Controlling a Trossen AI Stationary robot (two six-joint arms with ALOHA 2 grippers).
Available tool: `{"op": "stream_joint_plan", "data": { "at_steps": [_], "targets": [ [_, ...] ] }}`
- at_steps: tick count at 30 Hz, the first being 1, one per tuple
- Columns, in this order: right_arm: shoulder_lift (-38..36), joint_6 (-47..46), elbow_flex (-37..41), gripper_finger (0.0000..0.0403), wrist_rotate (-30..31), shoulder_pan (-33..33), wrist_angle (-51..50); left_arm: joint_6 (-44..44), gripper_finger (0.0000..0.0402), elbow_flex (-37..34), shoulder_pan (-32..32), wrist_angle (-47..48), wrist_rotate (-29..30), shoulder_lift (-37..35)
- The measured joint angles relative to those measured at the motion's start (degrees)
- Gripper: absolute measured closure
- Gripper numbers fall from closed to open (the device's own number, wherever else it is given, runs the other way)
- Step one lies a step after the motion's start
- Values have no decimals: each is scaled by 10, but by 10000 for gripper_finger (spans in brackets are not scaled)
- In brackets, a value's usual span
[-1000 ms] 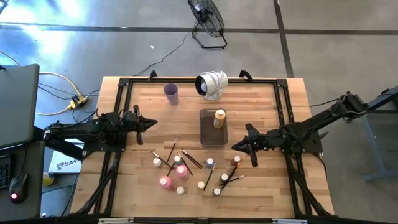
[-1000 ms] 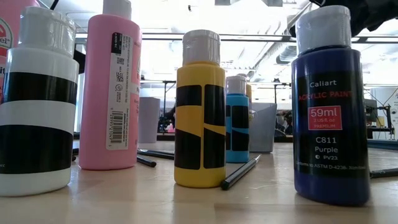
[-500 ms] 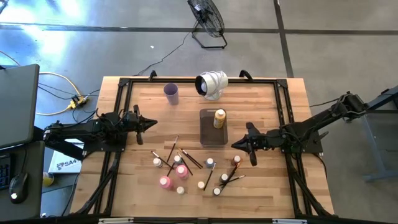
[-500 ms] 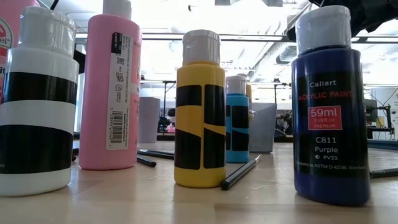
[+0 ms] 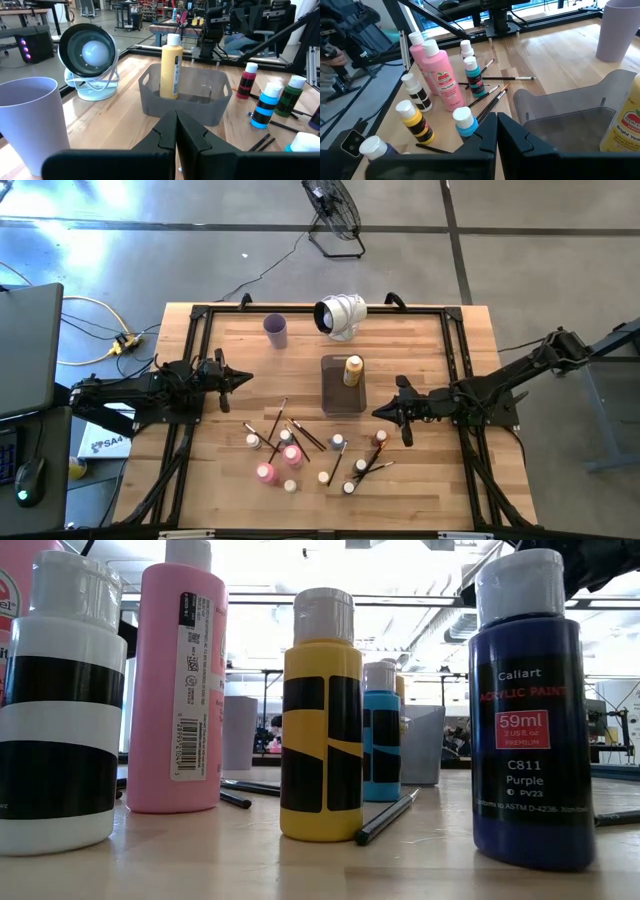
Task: Pick & Place Paint Supplies
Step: Put the silver paint brush into the violet cup
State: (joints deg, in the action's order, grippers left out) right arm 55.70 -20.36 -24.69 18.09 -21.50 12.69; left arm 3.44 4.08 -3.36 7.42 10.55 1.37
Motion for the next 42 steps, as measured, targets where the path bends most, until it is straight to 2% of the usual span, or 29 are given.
{"op": "stream_joint_plan", "data": {
  "at_steps": [6,14,32,37,42],
  "targets": [
    [0,-7,0,401,4,0,0,-1,402,0,0,0,0,0],
    [0,-8,0,401,76,0,5,-17,402,0,0,-2,0,0],
    [0,-8,0,401,73,17,5,-16,402,-1,0,-15,-2,0],
    [0,30,0,401,70,17,4,-14,402,-1,0,-16,-2,0],
    [0,97,0,401,108,18,4,51,402,-2,0,-31,-1,0]
  ]
}}
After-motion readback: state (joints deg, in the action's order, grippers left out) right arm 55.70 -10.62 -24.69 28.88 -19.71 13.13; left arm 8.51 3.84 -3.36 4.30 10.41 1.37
